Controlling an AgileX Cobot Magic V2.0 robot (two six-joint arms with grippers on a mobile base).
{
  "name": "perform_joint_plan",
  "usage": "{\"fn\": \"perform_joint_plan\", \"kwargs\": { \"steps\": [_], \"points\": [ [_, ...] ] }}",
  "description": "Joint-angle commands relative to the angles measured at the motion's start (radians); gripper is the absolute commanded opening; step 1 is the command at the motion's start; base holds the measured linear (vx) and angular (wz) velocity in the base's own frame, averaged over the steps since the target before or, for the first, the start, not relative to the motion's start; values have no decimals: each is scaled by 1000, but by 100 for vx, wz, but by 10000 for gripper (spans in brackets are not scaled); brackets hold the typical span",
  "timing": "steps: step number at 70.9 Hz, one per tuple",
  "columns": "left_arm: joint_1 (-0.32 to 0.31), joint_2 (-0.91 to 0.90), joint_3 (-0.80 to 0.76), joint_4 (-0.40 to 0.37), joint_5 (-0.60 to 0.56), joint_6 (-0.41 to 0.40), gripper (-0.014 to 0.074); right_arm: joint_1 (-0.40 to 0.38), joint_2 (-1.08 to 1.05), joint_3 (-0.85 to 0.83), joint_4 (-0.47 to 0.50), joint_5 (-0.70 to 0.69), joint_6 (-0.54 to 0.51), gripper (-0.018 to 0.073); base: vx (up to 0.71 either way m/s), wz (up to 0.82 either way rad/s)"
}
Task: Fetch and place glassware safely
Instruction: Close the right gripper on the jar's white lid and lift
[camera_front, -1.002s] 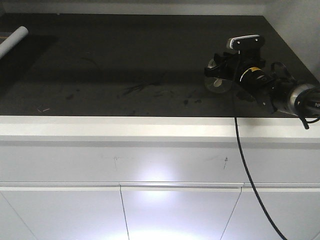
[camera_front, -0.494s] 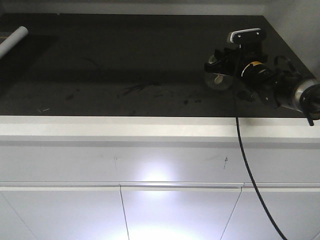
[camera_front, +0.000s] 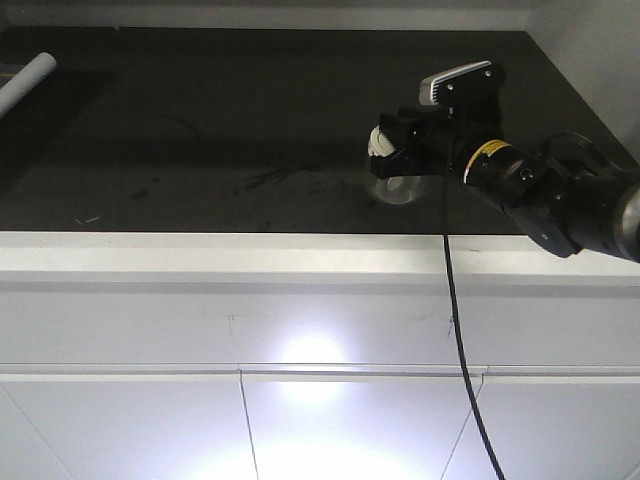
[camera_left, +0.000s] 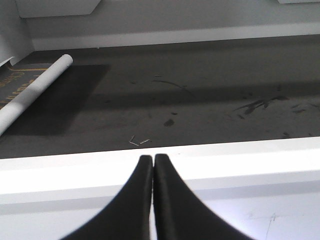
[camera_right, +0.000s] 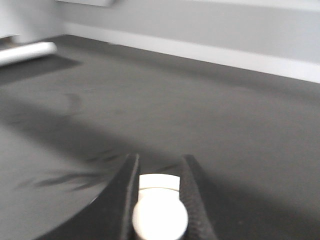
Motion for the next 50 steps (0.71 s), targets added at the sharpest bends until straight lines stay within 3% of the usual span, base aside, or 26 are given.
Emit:
{"fn": "perform_joint_plan", "kwargs": {
  "steps": [1, 18, 50],
  "points": [
    [-1, 1, -30, -9, -72, -9, -7, 19, -135, 56, 17, -127, 1, -3, 0, 0],
    [-1, 1, -30, -9, -72, -9, -7, 98, -333, 250, 16, -178, -2, -3, 0, 0],
    [-1, 1, -30, -9, -72, -9, -7, 335, -577, 490, -38, -215, 2, -3, 0, 0]
  ]
}}
